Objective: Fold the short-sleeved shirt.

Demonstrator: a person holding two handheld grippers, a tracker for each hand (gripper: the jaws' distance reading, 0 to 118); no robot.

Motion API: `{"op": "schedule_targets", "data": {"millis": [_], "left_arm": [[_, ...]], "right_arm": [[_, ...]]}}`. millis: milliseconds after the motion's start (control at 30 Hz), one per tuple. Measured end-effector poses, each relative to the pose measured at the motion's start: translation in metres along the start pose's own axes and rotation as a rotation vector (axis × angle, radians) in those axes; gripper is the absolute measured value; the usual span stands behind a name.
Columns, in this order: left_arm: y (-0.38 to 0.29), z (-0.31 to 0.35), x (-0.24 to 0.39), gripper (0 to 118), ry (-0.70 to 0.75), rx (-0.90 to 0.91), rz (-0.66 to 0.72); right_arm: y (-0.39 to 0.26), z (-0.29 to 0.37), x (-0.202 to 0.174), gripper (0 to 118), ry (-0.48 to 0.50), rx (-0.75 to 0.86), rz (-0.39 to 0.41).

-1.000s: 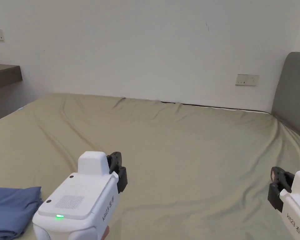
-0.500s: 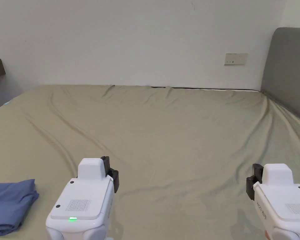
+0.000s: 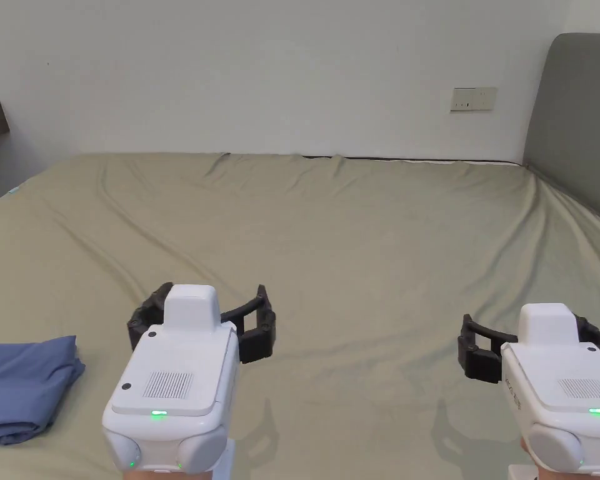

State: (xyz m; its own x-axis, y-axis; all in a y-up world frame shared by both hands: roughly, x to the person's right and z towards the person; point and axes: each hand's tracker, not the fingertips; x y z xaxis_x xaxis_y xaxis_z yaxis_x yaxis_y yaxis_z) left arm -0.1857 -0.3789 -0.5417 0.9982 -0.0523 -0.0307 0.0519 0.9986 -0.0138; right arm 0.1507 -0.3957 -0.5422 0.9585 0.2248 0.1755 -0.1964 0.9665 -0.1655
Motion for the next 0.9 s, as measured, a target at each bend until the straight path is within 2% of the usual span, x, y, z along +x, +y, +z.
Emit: {"op": "schedule_targets", "data": {"millis": [33, 67, 267, 333, 400, 467, 533, 567, 633, 700, 733, 833, 867, 900], "left_arm": [[-0.002, -0.001, 0.0, 116, 0.001, -0.001, -0.002], [-0.003, 0.0, -0.002, 118, -0.007, 0.002, -0.006], [-0.007, -0.003, 0.007, 118, -0.022, -0.008, -0.041], [-0.007, -0.004, 0.008, 118, -0.028, -0.016, -0.032], [-0.007, -0.004, 0.01, 118, -0.037, -0.023, -0.028], [-0.008, -0.004, 0.01, 118, -0.05, -0.021, -0.023], [-0.009, -0.004, 0.01, 118, -0.072, -0.022, -0.015], [-0.01, -0.005, 0.01, 118, -0.075, -0.024, -0.014], [-0.01, -0.006, 0.011, 118, -0.075, -0.034, -0.017], [-0.012, -0.007, 0.011, 118, -0.076, -0.038, -0.014], [-0.012, -0.007, 0.01, 118, -0.078, -0.04, -0.009], [-0.012, -0.008, 0.01, 118, -0.075, -0.048, 0.001], [-0.012, -0.008, 0.009, 118, -0.074, -0.05, 0.0], [-0.013, -0.008, 0.009, 118, -0.074, -0.053, 0.001]], "right_arm": [[0.002, 0.001, -0.002, 112, -0.032, 0.043, 0.025], [0.002, 0.0, -0.002, 115, -0.008, 0.023, 0.003], [0.001, 0.0, -0.002, 118, 0.088, 0.003, -0.021], [-0.001, -0.002, -0.004, 118, 0.166, -0.016, -0.048], [-0.001, -0.003, -0.005, 118, 0.193, -0.018, -0.085], [0.002, -0.004, -0.009, 118, 0.144, -0.057, -0.121], [0.005, -0.004, -0.015, 118, 0.064, -0.065, -0.107], [0.007, -0.004, -0.018, 118, 0.053, -0.049, -0.083], [0.011, -0.003, -0.02, 118, 0.102, -0.032, -0.044], [0.007, -0.002, -0.019, 118, 0.186, -0.09, -0.132], [0.008, 0.0, -0.019, 118, 0.207, -0.082, -0.136], [0.014, 0.004, -0.023, 118, 0.178, -0.067, -0.121], [0.016, 0.003, -0.025, 118, 0.203, -0.067, -0.106], [0.018, 0.007, -0.025, 118, 0.09, -0.037, -0.084]]}}
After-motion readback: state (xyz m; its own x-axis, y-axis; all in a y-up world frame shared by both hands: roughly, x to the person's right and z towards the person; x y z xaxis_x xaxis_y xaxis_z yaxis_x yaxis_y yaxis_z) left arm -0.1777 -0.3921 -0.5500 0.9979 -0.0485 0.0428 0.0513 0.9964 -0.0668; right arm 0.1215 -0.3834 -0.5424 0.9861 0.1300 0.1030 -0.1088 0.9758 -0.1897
